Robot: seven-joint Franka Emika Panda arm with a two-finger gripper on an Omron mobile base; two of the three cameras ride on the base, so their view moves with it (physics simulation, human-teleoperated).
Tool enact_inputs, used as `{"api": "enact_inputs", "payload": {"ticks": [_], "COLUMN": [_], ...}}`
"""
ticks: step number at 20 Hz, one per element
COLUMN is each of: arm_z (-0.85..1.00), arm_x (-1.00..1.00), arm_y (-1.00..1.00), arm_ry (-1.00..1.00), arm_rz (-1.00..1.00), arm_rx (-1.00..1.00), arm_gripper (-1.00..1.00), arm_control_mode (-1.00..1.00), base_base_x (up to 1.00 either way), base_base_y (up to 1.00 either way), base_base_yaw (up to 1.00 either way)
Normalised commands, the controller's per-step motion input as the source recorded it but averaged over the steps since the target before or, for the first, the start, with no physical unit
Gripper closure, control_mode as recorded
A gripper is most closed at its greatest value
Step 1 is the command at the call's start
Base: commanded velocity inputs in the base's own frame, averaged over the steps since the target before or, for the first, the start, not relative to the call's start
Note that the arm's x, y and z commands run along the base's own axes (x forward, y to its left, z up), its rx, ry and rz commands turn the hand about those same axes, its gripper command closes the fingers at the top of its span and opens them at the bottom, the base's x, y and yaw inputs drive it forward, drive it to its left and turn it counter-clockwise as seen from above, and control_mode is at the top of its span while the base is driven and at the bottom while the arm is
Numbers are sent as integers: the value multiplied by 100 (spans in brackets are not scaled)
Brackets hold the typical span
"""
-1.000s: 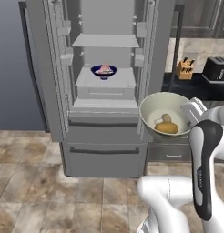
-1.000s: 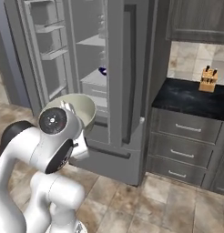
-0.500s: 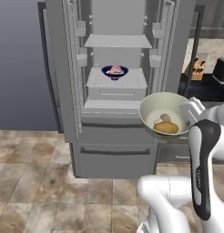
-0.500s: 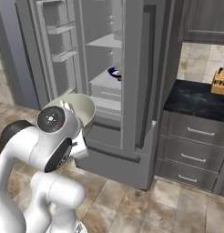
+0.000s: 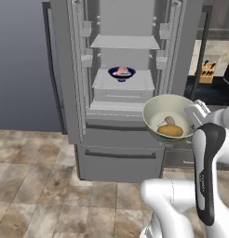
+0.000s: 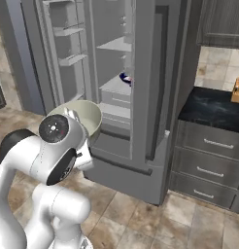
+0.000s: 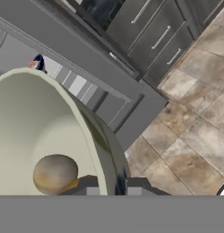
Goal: Place the bowl with the potato and mushroom on the top shelf of the fridge. Place the bowl with the fish and steak on the second highest shelf of the fridge.
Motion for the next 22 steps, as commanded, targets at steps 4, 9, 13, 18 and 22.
{"api": "enact_inputs", "payload": {"ticks": [4, 9, 13, 18, 22], "arm_z": [0, 0, 0, 0, 0], "arm_x": [0, 0, 0, 0, 0], "arm_y": [0, 0, 0, 0, 0], "arm_ry": [0, 0, 0, 0, 0], "arm_rz": [0, 0, 0, 0, 0], "arm_rx": [0, 0, 0, 0, 0], "arm_gripper": [100, 100, 100, 100, 100], "arm_control_mode": [100, 100, 100, 100, 100], "base_base_x": [12, 75, 29, 16, 59], "base_base_y": [-100, 10, 100, 88, 29], "base_base_yaw": [40, 6, -7, -29, -40]}}
